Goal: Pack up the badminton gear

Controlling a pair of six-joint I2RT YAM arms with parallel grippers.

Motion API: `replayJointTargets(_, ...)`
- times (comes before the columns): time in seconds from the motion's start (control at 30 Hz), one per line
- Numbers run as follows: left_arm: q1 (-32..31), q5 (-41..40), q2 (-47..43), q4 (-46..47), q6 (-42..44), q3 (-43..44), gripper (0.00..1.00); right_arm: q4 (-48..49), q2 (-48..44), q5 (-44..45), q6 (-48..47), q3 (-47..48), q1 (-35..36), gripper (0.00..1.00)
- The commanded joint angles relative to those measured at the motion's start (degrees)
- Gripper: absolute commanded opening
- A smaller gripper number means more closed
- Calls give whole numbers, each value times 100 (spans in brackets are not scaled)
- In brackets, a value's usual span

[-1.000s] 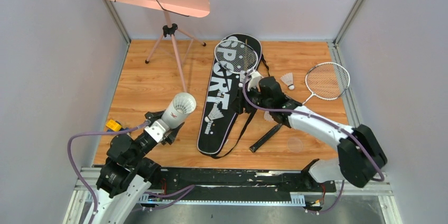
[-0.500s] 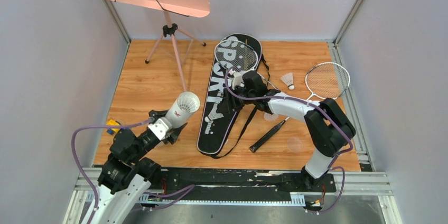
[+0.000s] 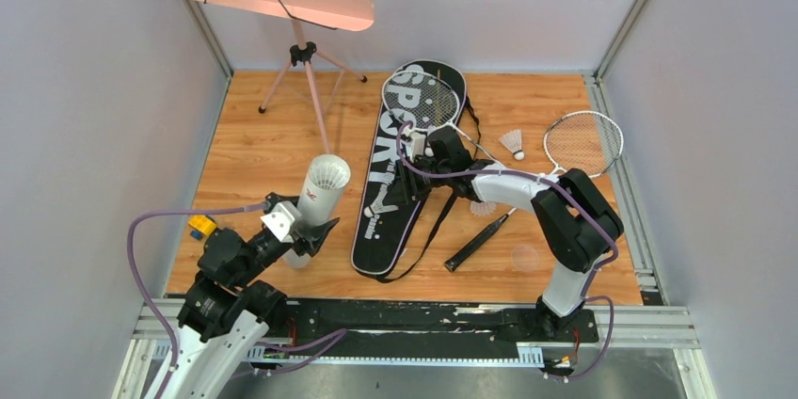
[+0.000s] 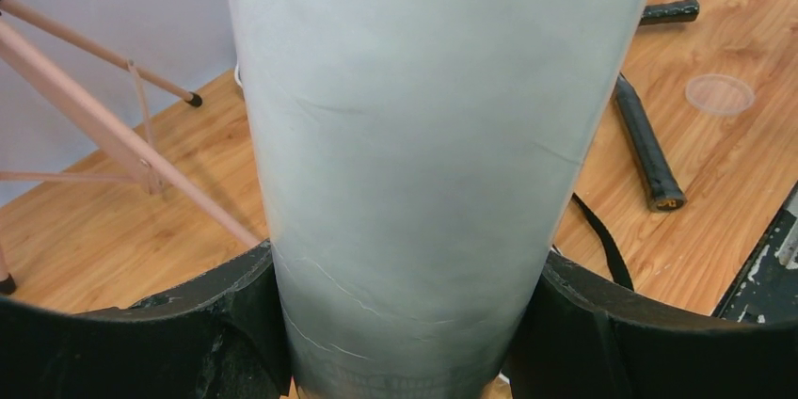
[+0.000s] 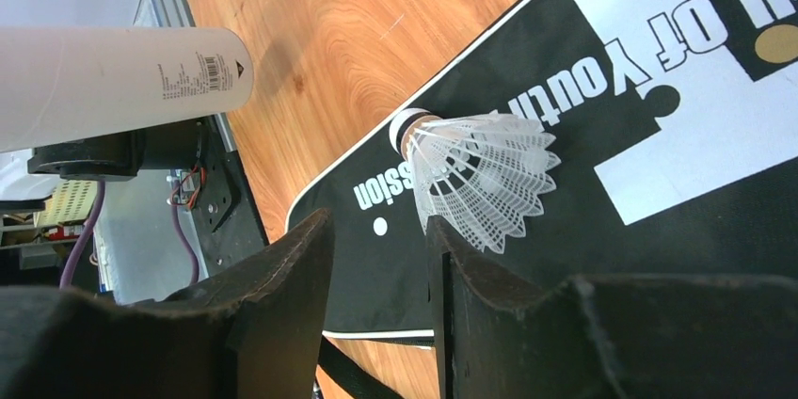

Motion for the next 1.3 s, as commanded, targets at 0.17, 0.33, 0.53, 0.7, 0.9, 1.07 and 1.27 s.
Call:
replayJointTargets(0.17, 7, 461, -24, 334, 33, -1, 62, 421, 194, -193, 127, 279, -73, 42)
replayJointTargets(0.33, 7, 575, -79, 326, 59, -23, 62, 416, 360, -183, 201, 398, -74, 45)
replayJointTargets(0.53, 7, 620, -3, 298, 59, -16, 62, 614, 269, -55, 261, 262, -69, 13)
replayJointTargets(0.7, 7, 706, 90, 329, 47, -29, 61, 622, -412, 215, 171, 16, -116, 0)
replayJointTargets(0.9, 11, 666, 165, 266, 46, 4, 61, 375, -1659, 527, -100, -138, -144, 0)
replayJointTargets(1.07, 7, 820, 350, 286, 2, 7, 61, 80, -2719, 775, -788, -131, -146, 0)
replayJointTargets(1.27, 13, 689, 587, 132, 31, 88, 61, -390, -3928, 1370, -1190, 378, -142, 0)
